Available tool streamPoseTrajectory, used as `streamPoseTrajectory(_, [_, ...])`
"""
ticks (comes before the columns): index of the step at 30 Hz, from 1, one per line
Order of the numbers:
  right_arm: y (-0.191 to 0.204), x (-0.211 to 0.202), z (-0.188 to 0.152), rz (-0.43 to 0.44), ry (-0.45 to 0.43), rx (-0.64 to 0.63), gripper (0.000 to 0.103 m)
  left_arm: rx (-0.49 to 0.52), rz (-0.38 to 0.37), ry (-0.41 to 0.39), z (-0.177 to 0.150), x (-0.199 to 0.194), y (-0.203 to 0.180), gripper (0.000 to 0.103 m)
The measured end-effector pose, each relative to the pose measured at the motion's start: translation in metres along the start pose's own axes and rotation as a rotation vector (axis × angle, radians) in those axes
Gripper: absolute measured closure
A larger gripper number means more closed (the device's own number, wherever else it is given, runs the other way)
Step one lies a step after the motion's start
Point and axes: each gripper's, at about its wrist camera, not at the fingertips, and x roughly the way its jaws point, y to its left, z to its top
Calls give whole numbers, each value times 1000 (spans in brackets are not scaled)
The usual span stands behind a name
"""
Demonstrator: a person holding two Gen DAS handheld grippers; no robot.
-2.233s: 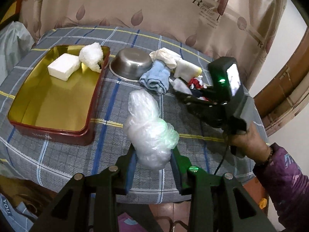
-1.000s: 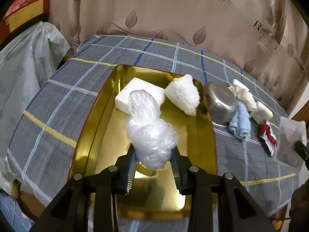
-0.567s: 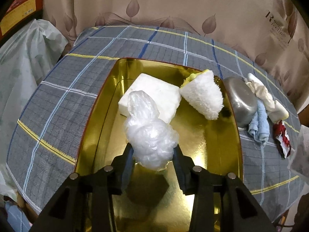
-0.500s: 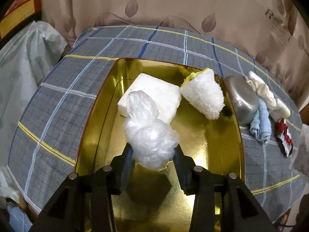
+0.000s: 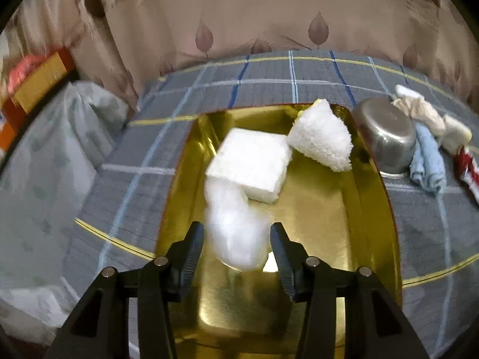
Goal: Organize soft objects
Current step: 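Lower the plastic bag into the gold tin and open the left gripper, then lower the floral cloth into the tin and open the right gripper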
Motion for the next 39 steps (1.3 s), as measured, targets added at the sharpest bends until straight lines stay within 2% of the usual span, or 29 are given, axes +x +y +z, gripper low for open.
streamPoseTrajectory(2, [3, 0, 0, 1, 2, -3, 90, 29, 32, -24, 0, -5, -3, 54])
streamPoseTrajectory(5, [5, -1, 0, 4, 6, 1, 90, 35, 32, -33, 0, -7, -1, 51])
streamPoseTrajectory(10, [7, -2, 1, 1, 6, -6, 90, 2, -47, -26, -2, -9, 7, 39])
streamPoseTrajectory(13, [12, -2, 2, -1, 6, -12, 90, -12, -102, -21, -3, -10, 10, 39])
streamPoseTrajectory(16, [15, -2, 4, 0, 6, -18, 90, -18, -87, -28, -1, -11, 11, 39])
streamPoseTrajectory(22, [22, 1, 7, 5, 13, -25, 90, -63, -147, -16, 2, -13, 23, 39])
streamPoseTrajectory(25, [26, 4, 14, 27, 12, -26, 90, -57, -156, -11, 1, -17, 26, 39])
streamPoseTrajectory(28, [34, 11, 25, 63, 7, -33, 89, -93, -182, -41, -5, -30, 32, 39])
streamPoseTrajectory(31, [48, 25, 40, 122, 4, -41, 89, -163, -209, -53, -15, -42, 43, 39])
streamPoseTrajectory(35, [67, 59, 57, 203, 31, -19, 88, -277, -305, -34, -36, -52, 60, 39])
streamPoseTrajectory(39, [79, 105, 65, 235, 87, 27, 88, -311, -313, -25, -56, -67, 62, 39])
